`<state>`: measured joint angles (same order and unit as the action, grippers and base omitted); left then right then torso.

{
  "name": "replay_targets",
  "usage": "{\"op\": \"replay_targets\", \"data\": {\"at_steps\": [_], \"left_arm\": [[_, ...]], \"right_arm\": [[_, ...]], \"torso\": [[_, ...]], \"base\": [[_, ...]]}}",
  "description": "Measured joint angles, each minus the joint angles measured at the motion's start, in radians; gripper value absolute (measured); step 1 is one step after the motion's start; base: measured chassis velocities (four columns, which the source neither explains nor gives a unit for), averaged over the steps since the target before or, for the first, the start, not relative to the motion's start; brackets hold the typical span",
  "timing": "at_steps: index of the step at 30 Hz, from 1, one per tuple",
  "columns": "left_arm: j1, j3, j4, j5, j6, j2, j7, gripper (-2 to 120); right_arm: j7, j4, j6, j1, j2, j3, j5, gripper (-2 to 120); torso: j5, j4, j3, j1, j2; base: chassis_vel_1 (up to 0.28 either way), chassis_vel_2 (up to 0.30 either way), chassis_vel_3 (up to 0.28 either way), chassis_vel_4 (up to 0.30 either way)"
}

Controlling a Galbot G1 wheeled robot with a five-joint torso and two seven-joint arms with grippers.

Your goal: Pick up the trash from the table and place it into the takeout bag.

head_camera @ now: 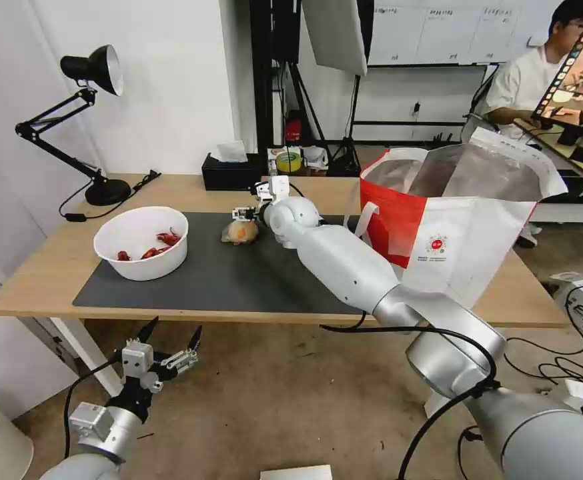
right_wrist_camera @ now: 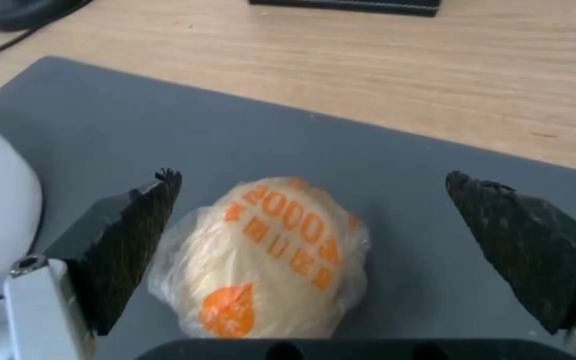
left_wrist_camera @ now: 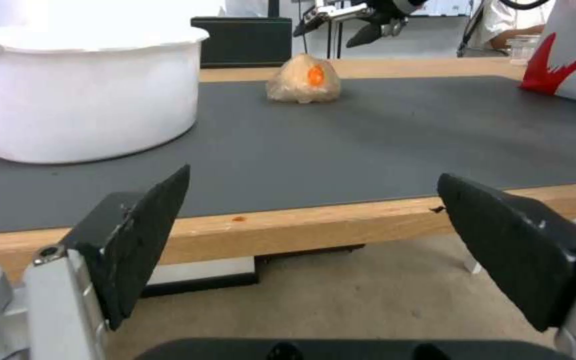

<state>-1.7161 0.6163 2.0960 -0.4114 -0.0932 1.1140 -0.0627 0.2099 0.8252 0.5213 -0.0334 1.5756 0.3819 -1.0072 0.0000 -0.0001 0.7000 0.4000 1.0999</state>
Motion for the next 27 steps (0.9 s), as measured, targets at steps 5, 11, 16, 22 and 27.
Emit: {"op": "replay_targets", "data": {"at_steps": [5,11,16,22,27], "left_arm": [[-0.002,-0.001,-0.002,0.000,0.000,0.003,0.000,100],[-0.001,-0.002,-0.002,0.000,0.000,0.005,0.000,100],[0.001,-0.006,0.001,0.000,-0.001,0.009,0.000,100],[0.001,-0.013,0.003,0.004,-0.001,0.019,0.000,100],[0.001,-0.015,0.004,0.007,-0.001,0.023,0.000,100]], "right_arm": [[-0.073,-0.020,0.002,0.006,0.000,0.021,0.049,100],[-0.121,-0.036,-0.002,0.014,0.000,0.047,0.087,100],[-0.177,-0.067,-0.014,0.031,0.000,0.068,0.121,100],[-0.239,-0.098,-0.021,0.040,0.000,0.080,0.151,100],[-0.271,-0.109,-0.025,0.040,0.000,0.088,0.171,100]], "torso": [[0.0000,0.0001,0.000,0.000,0.000],[0.0000,0.0001,0.000,0.000,0.000],[0.0000,0.0000,0.000,0.000,0.000],[0.0000,0.0000,0.000,0.000,0.000],[0.0000,0.0001,0.000,0.000,0.000]], "base": [[0.000,0.000,0.000,0.000],[0.000,0.000,0.000,0.000],[0.000,0.000,0.000,0.000],[0.000,0.000,0.000,0.000],[0.000,0.000,0.000,0.000]]}}
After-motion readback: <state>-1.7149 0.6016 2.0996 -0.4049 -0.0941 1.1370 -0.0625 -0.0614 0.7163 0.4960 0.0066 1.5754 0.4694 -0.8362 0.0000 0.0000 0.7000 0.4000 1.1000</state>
